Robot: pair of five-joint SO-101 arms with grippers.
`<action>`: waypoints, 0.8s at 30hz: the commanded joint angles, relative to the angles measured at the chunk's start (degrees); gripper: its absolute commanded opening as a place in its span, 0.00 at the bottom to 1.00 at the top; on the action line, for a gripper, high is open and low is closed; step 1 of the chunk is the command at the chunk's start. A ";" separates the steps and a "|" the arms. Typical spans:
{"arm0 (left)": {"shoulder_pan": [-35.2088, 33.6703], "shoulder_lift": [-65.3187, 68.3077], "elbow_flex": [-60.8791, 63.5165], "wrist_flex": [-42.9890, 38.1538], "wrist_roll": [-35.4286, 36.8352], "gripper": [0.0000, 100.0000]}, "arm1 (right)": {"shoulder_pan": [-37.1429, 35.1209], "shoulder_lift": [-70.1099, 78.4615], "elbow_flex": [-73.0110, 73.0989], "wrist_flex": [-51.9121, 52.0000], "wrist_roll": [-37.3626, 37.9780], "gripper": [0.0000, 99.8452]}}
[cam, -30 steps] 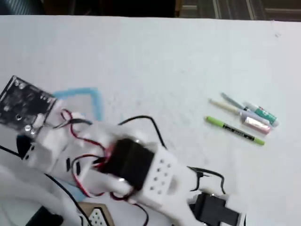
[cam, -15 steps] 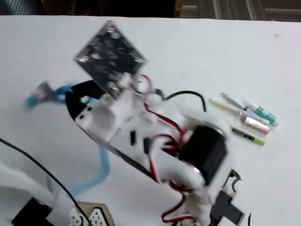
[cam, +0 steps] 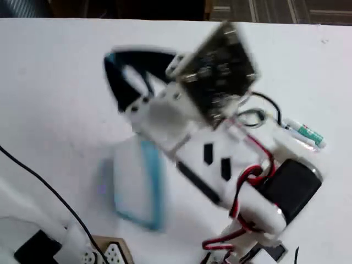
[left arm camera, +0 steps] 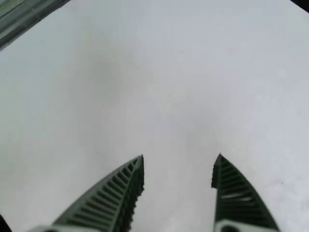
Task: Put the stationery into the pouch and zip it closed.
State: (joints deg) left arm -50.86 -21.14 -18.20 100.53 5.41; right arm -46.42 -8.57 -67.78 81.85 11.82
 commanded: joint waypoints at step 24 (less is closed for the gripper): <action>3.47 -0.31 -1.85 1.76 -0.44 0.25 | 2.33 -0.40 18.02 -11.30 2.46 0.02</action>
State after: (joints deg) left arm -48.13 -21.14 -18.20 102.02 5.41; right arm -44.04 -8.31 -48.44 70.33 14.02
